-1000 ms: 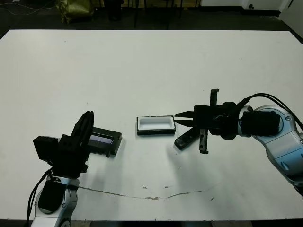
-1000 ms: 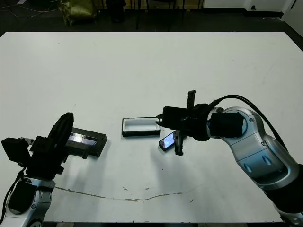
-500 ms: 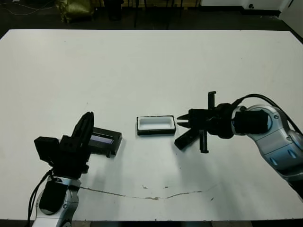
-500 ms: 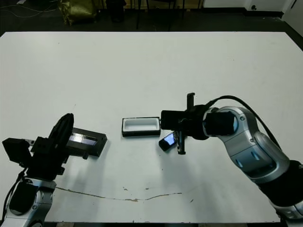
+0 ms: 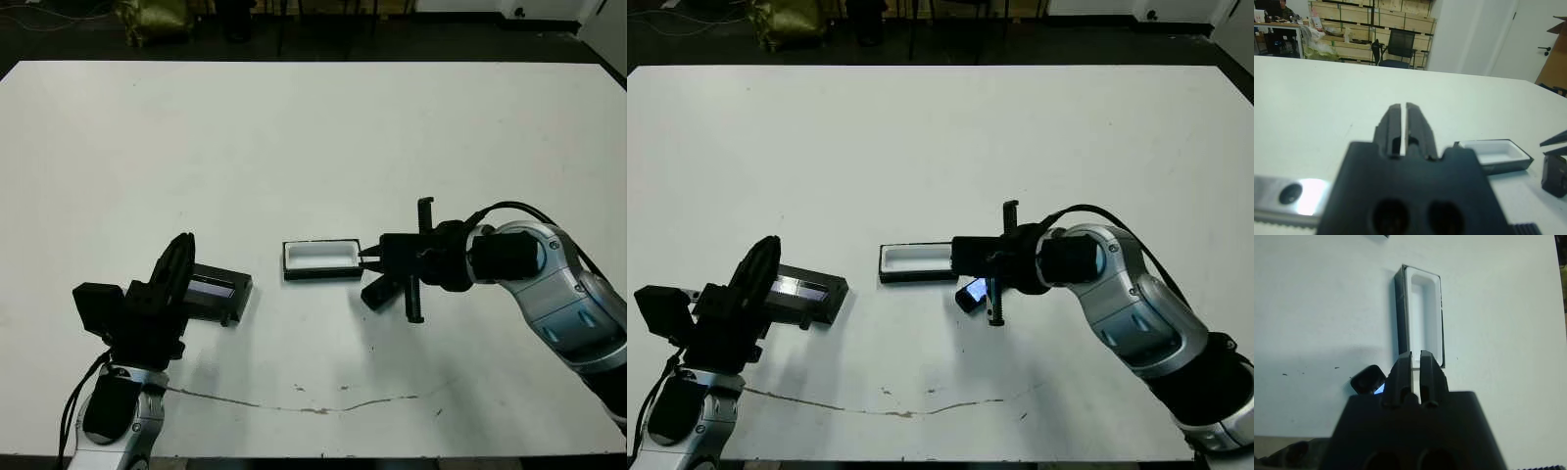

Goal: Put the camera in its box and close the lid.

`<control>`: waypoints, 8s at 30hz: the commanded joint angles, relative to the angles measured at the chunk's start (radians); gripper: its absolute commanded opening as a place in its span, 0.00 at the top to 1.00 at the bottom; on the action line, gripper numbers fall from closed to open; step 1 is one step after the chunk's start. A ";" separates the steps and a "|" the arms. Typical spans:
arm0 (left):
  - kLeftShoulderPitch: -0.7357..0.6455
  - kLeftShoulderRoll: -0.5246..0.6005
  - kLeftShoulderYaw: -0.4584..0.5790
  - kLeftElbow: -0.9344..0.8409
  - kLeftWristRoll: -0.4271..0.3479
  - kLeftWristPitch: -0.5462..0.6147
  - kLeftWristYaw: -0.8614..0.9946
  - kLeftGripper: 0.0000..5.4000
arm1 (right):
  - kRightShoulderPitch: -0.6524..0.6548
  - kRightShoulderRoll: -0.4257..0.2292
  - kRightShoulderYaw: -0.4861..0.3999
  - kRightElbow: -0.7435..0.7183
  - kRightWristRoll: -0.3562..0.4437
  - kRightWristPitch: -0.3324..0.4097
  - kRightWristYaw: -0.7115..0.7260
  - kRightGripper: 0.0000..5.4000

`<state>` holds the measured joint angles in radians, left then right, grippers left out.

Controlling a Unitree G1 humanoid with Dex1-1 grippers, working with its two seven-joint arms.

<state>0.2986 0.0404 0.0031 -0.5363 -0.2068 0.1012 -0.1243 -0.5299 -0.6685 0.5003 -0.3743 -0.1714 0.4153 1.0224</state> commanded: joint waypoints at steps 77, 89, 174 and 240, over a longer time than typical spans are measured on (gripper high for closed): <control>0.029 -0.007 0.008 0.002 -0.026 -0.005 0.017 1.00 | 0.244 -0.181 -0.067 -0.084 0.016 0.027 0.100 1.00; 0.033 -0.006 0.006 0.002 -0.016 -0.015 0.022 1.00 | 0.272 -0.205 -0.104 -0.037 0.018 -0.052 0.086 1.00; 0.034 -0.004 -0.004 0.011 -0.015 -0.014 0.026 1.00 | 0.332 -0.186 -0.659 0.133 0.649 -0.082 0.125 1.00; 0.024 -0.009 0.002 0.029 -0.029 -0.011 0.026 1.00 | 0.317 0.020 -0.465 0.826 0.425 -0.576 0.180 0.00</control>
<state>0.3109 0.0321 0.0022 -0.5253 -0.2373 0.0843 -0.0983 -0.2257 -0.6557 0.0152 0.4270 0.2907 -0.1822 1.2103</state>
